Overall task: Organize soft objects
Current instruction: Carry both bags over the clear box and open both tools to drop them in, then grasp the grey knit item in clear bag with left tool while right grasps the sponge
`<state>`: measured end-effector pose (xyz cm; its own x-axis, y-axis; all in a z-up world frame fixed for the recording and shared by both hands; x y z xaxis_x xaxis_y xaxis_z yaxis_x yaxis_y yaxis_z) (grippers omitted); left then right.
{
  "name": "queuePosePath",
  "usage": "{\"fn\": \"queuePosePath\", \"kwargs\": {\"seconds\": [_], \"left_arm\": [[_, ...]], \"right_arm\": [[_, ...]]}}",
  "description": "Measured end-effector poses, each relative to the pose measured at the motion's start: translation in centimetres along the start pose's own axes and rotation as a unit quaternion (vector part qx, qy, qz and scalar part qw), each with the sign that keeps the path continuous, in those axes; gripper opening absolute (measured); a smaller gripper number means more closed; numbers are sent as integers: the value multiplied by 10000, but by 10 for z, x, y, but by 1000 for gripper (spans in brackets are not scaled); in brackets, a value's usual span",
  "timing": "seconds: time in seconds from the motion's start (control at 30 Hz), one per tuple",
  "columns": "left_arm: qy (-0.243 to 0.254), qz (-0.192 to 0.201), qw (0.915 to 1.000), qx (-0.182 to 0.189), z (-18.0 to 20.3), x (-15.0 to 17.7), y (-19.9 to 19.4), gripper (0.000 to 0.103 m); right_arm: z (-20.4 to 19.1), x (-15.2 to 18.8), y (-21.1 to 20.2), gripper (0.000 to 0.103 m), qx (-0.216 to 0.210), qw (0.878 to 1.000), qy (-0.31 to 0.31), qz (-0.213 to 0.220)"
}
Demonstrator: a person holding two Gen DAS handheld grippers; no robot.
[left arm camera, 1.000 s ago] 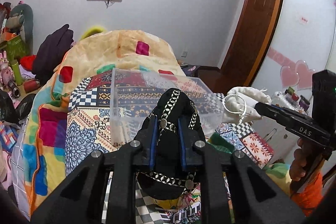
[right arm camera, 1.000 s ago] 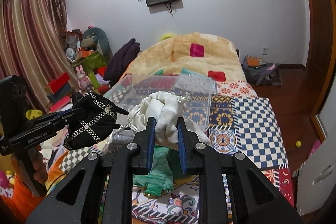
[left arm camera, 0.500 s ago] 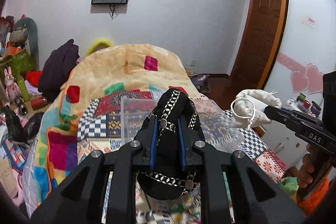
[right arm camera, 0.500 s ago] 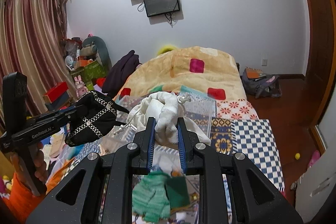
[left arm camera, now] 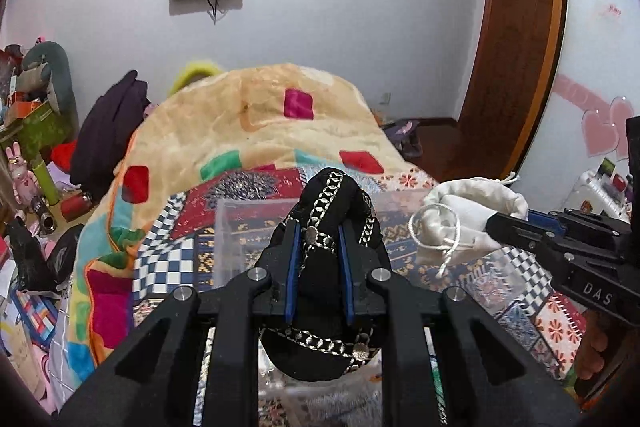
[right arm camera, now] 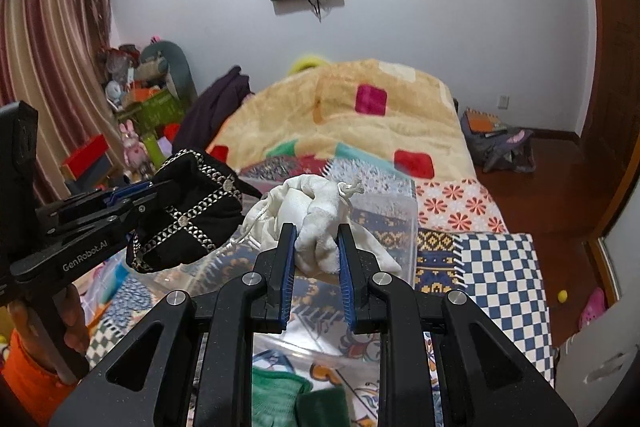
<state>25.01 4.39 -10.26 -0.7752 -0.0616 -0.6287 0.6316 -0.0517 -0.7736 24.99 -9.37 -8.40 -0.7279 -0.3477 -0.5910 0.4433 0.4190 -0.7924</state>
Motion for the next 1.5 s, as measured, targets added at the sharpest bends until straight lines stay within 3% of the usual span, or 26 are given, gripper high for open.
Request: {"fn": "queuePosePath", "kwargs": {"seconds": [0.23,0.5,0.6,0.67,0.8,0.87,1.0,1.17,1.33,1.5], "left_arm": [[107,-476,9987,-120,7,6,48,17],[151,-762,9968,-176,8,17,62,21],[141,-716,9972,-162,9,16,56,33],[103,-630,9979,-97,9,17,46,47],[105,-392,9992,-31,9,17,19,57],[129,-268,9996,8,10,18,3,60],[184,-29,9998,-37,11,21,-22,72],[218,108,9997,22,13,36,-47,88],[310,-98,9995,13,14,58,-45,90],[340,-433,9985,1,15,84,-29,90]], "right_arm": [[6,5,30,18,196,9988,-47,-450],[0,16,43,20,324,9963,-246,-762],[-1,16,41,25,288,9962,-276,-769],[-1,15,35,28,279,9966,-278,-718],[-2,12,16,34,202,9981,-270,-516],[-3,10,4,42,163,9988,-266,-370],[-10,9,-24,48,124,9993,-331,-107],[-11,20,-51,63,150,9991,-383,111],[-7,40,-56,63,248,9989,-389,23],[3,65,-37,63,249,9988,-247,-348]]}}
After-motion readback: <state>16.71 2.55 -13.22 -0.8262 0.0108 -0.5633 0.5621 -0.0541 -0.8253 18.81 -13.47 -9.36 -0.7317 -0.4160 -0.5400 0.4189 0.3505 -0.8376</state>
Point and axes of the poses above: each gripper's, at about its wrist camera, not at the fingertips, and y roughly the way its jaws point, z to its right, x to its underside, the point moved 8 cm from there along y, roughly the way its jaws point, and after that the axes turned 15 degrees about -z, right-handed, at the moved point
